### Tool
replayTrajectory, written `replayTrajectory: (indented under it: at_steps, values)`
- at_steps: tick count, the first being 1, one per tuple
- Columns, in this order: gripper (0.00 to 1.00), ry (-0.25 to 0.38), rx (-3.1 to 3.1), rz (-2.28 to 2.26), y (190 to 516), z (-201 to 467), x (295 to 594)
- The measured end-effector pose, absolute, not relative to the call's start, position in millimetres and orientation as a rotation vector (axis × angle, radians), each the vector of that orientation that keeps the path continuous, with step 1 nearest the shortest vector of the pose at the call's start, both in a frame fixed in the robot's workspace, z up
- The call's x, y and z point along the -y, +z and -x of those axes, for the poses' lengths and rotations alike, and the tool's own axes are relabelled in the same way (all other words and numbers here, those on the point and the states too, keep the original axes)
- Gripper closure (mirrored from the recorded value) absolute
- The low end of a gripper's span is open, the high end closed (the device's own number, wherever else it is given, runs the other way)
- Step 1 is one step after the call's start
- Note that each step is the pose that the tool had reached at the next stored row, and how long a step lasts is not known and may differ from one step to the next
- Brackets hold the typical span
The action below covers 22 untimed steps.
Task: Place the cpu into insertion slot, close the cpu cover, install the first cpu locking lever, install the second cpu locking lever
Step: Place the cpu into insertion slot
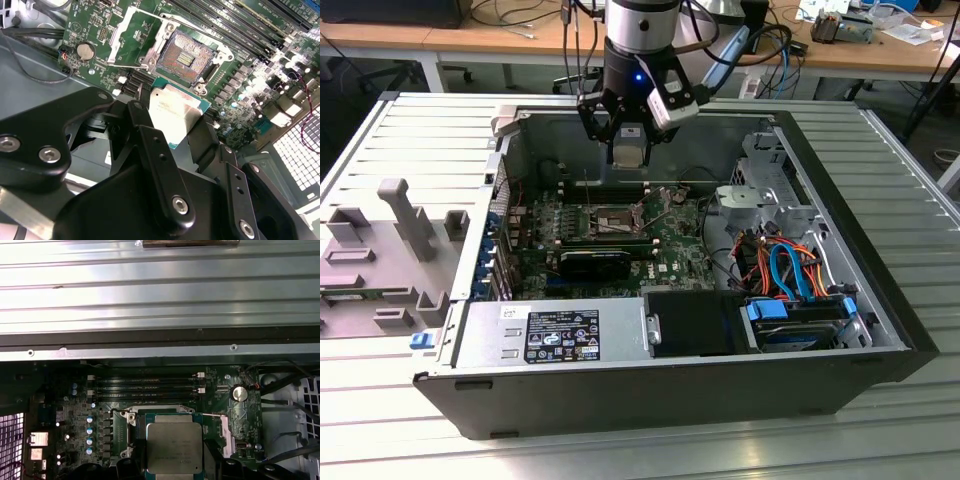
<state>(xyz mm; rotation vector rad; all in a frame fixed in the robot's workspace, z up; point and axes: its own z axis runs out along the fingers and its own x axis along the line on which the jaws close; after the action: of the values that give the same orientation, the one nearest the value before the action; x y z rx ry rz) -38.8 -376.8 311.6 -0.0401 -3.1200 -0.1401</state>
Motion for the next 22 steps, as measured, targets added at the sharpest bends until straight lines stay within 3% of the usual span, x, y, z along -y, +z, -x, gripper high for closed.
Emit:
replayTrajectory:
  at_steps: [22]
  values:
    - [0.46, -0.140, 3.120, 0.040, 307.1, 38.8, 377.3]
